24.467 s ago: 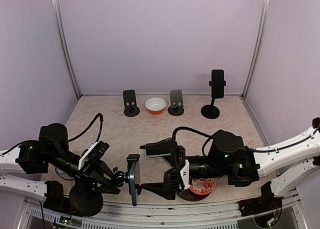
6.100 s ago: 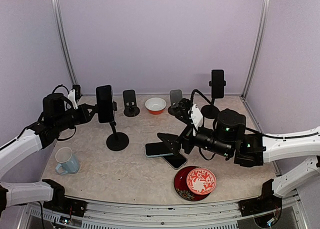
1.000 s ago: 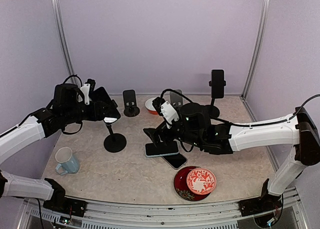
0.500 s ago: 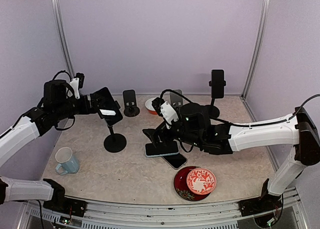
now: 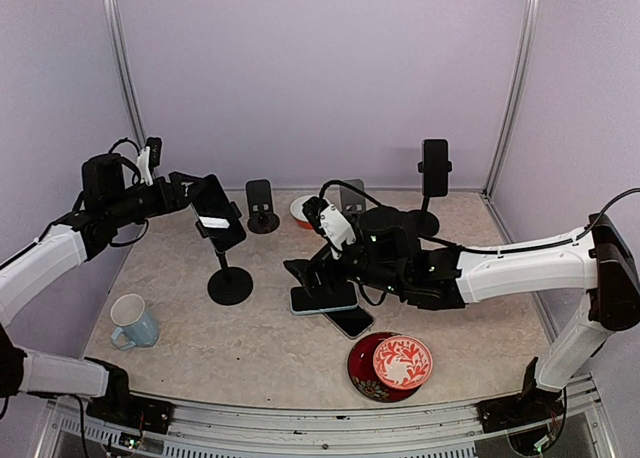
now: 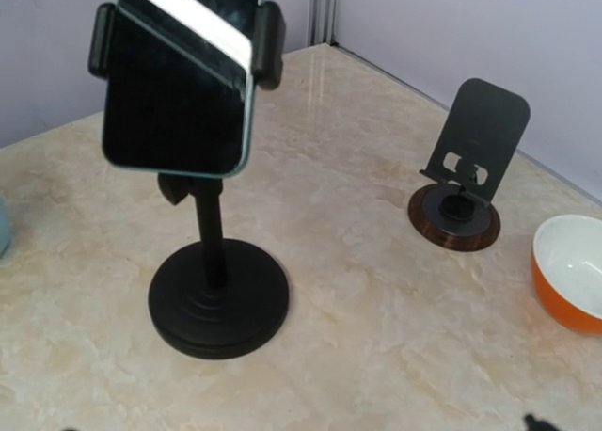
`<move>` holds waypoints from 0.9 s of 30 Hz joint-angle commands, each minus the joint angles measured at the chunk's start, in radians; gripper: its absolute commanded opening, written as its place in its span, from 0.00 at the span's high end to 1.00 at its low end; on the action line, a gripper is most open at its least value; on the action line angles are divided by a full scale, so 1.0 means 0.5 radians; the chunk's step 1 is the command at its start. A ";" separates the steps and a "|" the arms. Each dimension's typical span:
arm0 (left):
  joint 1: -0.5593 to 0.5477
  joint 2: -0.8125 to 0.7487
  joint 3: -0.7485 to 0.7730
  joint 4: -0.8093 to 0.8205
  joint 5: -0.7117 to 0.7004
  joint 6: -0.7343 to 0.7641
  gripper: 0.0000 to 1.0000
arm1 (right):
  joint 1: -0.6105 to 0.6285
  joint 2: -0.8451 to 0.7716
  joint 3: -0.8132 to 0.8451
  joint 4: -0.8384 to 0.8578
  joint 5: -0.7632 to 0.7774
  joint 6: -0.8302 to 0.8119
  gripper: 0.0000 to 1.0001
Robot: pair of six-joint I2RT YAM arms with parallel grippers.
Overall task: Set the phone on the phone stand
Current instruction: Pick up the phone stand with the phone from the center of the board, then place the phone stand with the phone at the center of the board.
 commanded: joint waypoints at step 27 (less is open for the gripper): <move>0.361 0.682 0.714 0.668 0.868 0.028 1.00 | -0.020 -1.097 -0.735 0.051 0.144 0.079 0.00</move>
